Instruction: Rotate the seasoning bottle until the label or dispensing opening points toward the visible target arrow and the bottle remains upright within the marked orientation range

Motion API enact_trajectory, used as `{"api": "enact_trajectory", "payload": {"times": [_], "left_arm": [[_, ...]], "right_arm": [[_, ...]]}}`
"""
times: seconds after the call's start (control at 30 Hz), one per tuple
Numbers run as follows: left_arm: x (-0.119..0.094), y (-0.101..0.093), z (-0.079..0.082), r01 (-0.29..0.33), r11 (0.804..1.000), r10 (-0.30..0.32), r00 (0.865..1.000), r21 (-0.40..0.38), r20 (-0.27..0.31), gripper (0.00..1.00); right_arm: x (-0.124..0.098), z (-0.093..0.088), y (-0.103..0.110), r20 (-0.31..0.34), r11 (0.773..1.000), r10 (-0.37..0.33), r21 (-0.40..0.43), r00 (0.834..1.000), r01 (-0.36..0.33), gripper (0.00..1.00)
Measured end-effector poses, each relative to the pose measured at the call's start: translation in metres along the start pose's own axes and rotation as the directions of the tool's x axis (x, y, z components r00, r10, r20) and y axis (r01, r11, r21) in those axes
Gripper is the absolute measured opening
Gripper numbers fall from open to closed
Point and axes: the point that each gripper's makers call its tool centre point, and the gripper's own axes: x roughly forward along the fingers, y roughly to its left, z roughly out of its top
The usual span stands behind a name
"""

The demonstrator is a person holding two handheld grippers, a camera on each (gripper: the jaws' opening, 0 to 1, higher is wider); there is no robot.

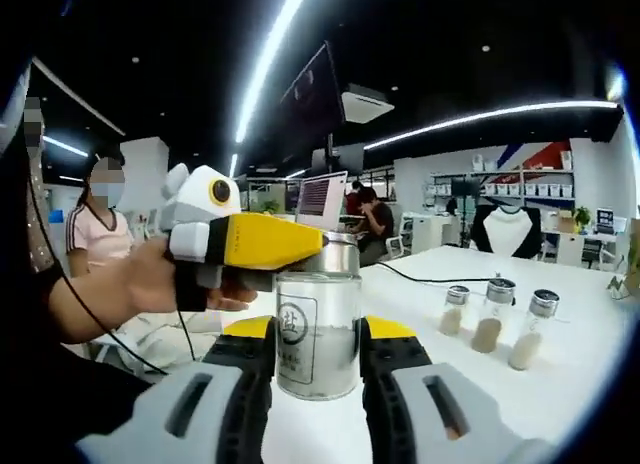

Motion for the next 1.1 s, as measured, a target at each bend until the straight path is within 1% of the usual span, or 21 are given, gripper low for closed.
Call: {"api": "enact_trajectory", "payload": {"times": [0.07, 0.1, 0.13, 0.2, 0.27, 0.3, 0.37, 0.4, 0.5, 0.6, 0.77, 0.83, 0.93, 1.0, 1.03, 1.1], "left_arm": [[0.001, 0.004, -0.001, -0.036, 0.999, 0.036, 0.999, 0.024, -0.009, 0.33], [0.001, 0.004, -0.001, -0.042, 0.999, 0.042, 0.999, 0.028, -0.01, 0.33], [0.002, 0.007, -0.002, -0.064, 0.997, 0.064, 0.998, 0.04, -0.013, 0.34], [0.002, 0.01, -0.002, -0.097, 0.994, 0.098, 0.995, 0.053, -0.013, 0.34], [0.002, 0.016, -0.005, -0.144, 0.987, 0.146, 0.989, 0.074, -0.022, 0.33], [0.001, 0.02, -0.006, -0.174, 0.98, 0.177, 0.984, 0.094, -0.023, 0.33], [0.0, 0.024, -0.008, -0.207, 0.972, 0.211, 0.977, 0.116, -0.028, 0.33], [0.0, 0.027, -0.009, -0.23, 0.964, 0.236, 0.971, 0.134, -0.033, 0.33], [0.0, 0.03, -0.011, -0.262, 0.952, 0.271, 0.962, 0.157, -0.041, 0.33], [-0.002, 0.032, -0.014, -0.261, 0.953, 0.273, 0.96, 0.156, -0.064, 0.33], [-0.005, 0.034, -0.014, -0.239, 0.961, 0.251, 0.965, 0.136, -0.076, 0.32], [-0.006, 0.033, -0.014, -0.226, 0.965, 0.237, 0.968, 0.131, -0.08, 0.32], [-0.007, 0.03, -0.013, -0.198, 0.969, 0.212, 0.974, 0.149, -0.083, 0.32], [-0.007, 0.028, -0.012, -0.174, 0.972, 0.189, 0.978, 0.16, -0.087, 0.32], [-0.007, 0.026, -0.012, -0.16, 0.974, 0.176, 0.98, 0.162, -0.09, 0.32], [-0.008, 0.022, -0.011, -0.123, 0.98, 0.139, 0.985, 0.157, -0.098, 0.32]], "right_arm": [[0.003, -0.003, -0.007, -0.029, 0.997, -0.059, -0.056, 0.998, 0.057, 0.3], [0.004, -0.003, -0.009, -0.036, 0.995, -0.077, -0.073, 0.996, 0.074, 0.3], [0.006, -0.004, -0.011, -0.042, 0.991, -0.103, -0.09, 0.994, 0.099, 0.3], [0.008, -0.006, -0.014, -0.046, 0.989, -0.123, -0.091, 0.991, 0.118, 0.3], [0.011, -0.011, -0.02, -0.067, 0.982, -0.166, -0.106, 0.984, 0.159, 0.3], [0.013, -0.012, -0.021, -0.073, 0.978, -0.181, -0.113, 0.981, 0.173, 0.3], [0.015, -0.015, -0.025, -0.082, 0.972, -0.209, -0.128, 0.974, 0.198, 0.3], [0.017, -0.017, -0.026, -0.087, 0.967, -0.224, -0.142, 0.971, 0.211, 0.3], [0.02, -0.021, -0.027, -0.088, 0.965, -0.237, -0.14, 0.968, 0.223, 0.3], [0.021, -0.024, -0.028, -0.099, 0.966, -0.233, -0.137, 0.967, 0.219, 0.3], [0.02, -0.024, -0.027, -0.095, 0.968, -0.22, -0.141, 0.971, 0.205, 0.3], [0.019, -0.023, -0.026, -0.094, 0.974, -0.197, -0.133, 0.976, 0.183, 0.3], [0.018, -0.021, -0.022, -0.076, 0.983, -0.155, -0.109, 0.985, 0.147, 0.3], [0.018, -0.018, -0.018, -0.062, 0.991, -0.109, -0.079, 0.992, 0.104, 0.3], [0.018, -0.018, -0.015, -0.055, 0.995, -0.086, -0.061, 0.995, 0.082, 0.31], [0.017, -0.017, -0.011, -0.039, 0.999, -0.032, 0.02, 0.999, 0.032, 0.31]]}}
